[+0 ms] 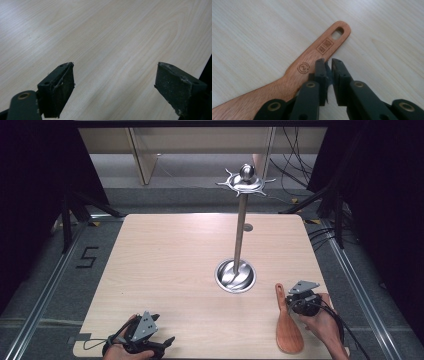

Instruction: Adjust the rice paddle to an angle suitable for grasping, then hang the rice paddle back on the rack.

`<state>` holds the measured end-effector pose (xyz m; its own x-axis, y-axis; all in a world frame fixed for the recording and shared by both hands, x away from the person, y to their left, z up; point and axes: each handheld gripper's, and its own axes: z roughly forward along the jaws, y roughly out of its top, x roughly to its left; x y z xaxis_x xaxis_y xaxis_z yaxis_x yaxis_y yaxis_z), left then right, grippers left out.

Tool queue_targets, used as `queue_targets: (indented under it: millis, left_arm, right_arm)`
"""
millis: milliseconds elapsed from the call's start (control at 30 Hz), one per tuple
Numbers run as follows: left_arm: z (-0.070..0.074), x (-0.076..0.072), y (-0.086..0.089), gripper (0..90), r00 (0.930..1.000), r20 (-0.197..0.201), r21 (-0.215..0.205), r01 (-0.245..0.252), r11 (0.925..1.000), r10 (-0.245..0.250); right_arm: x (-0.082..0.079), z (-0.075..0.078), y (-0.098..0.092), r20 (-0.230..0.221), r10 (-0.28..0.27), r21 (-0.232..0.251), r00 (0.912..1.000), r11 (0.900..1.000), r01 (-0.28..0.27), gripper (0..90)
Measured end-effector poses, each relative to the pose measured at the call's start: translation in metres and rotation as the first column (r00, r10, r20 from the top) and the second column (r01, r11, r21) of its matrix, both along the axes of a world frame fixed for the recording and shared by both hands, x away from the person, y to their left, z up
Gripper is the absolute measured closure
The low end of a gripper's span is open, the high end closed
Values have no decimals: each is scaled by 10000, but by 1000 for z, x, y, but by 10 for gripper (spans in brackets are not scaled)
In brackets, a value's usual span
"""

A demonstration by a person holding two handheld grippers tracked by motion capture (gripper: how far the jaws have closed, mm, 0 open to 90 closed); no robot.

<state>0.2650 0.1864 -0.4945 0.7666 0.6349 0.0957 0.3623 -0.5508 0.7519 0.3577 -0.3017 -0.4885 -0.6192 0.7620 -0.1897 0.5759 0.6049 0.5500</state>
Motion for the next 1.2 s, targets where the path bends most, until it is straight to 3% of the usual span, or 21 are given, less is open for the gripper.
queue_targets:
  millis: [100, 167, 200, 267, 300, 333, 467, 533, 567, 600, 633, 767, 833, 867, 900, 967, 1067, 1100, 1133, 1167, 1200]
  left_arm:
    - [-1, 1, -1, 150, 10000, -33, -91, -33, 10000, 33]
    - [1, 3, 0, 150, 10000, -19, 75, 91, 9999, -91]
    - [0, 2, -1, 150, 10000, -68, -91, -24, 10000, 24]
    - [-1, 3, 0, 150, 10000, 9, 86, -47, 10000, 47]
    - [-1, 3, 0, 150, 10000, 34, 116, -41, 9999, 41]
    - [-1, 2, -1, 150, 10000, -18, -79, -49, 10000, 49]
    - [0, 2, -1, 150, 10000, 58, -1, 29, 10000, -29]
    - [0, 2, -1, 150, 9998, 142, 136, 100, 9999, -102]
    - [0, 1, -3, 150, 9999, 125, -16, 77, 10000, -77]
    - [1, 1, -2, 150, 9998, 109, -31, 150, 9999, -150]
    - [-1, 0, -3, 150, 10000, 70, -295, 27, 9996, -25]
    - [1, 2, -1, 150, 9998, 163, 85, 120, 9999, -122]
    - [0, 1, -3, 150, 9999, 80, -110, 65, 9999, -64]
    - [1, 2, -1, 149, 9998, 114, 306, 151, 9994, -154]
    - [-2, 1, -3, 149, 10000, 15, -138, 70, 9999, -70]
    - [-1, 1, -3, 150, 9999, 131, -20, 68, 10000, -67]
    - [0, -1, -5, 150, 9997, 210, -159, 119, 9998, -115]
    - [1, -1, -5, 149, 9996, 214, -40, 162, 9999, -161]
    - [2, -2, -5, 150, 9998, 123, -145, 176, 9997, -175]
    - [1, -3, -5, 150, 9997, 135, -171, 195, 9997, -192]
    - [2, -3, -5, 150, 9996, 149, -64, 228, 9997, -227]
  right_arm:
    - [-3, 2, -2, 140, -175, 197, 9997, 9997, 172, 754]
    - [-5, 4, -4, 222, -617, 613, 9979, 9963, 602, 640]
    - [-6, 4, -4, 140, -804, 768, 9967, 9939, 791, 595]
    - [-5, 3, -5, 66, -916, 866, 9958, 9921, 907, 557]
    - [-5, 2, -3, -224, -1142, 1142, 9932, 9867, 1160, 498]
    - [-5, 2, -3, -224, -1142, 1142, 9932, 9867, 1160, 498]
    - [-6, 2, 1, -135, -1196, 1309, 9927, 9841, 1203, 445]
    - [-7, 5, 2, -112, -1323, 1671, 9911, 9770, 1323, 431]
    - [-7, 6, 2, -93, -1320, 1719, 9912, 9763, 1316, 427]
    - [-8, 8, 4, -248, -1530, 1925, 9879, 9690, 1549, 424]
    - [-8, 9, 6, -315, -1565, 1843, 9872, 9698, 1596, 416]
    - [-6, 5, 7, -302, -1438, 1720, 9892, 9741, 1468, 406]
    - [-4, 4, 10, -575, -1525, 1646, 9866, 9733, 1600, 402]
    - [-3, 2, 9, -525, -1491, 1563, 9874, 9754, 1556, 400]
    - [-3, 2, 9, -525, -1491, 1563, 9874, 9754, 1556, 400]
    - [-3, 0, 11, -756, -1589, 1581, 9844, 9728, 1691, 399]
    - [1, -2, 11, -859, -1416, 1282, 9862, 9800, 1519, 399]
    - [1, -2, 13, -1044, -1599, 1312, 9816, 9762, 1730, 400]
    - [2, -3, 12, -959, -1470, 1184, 9845, 9803, 1579, 409]
    - [2, -2, 14, -1193, -1660, 1197, 9789, 9763, 1801, 422]
    - [5, -2, 14, -1311, -1607, 1049, 9783, 9790, 1749, 449]
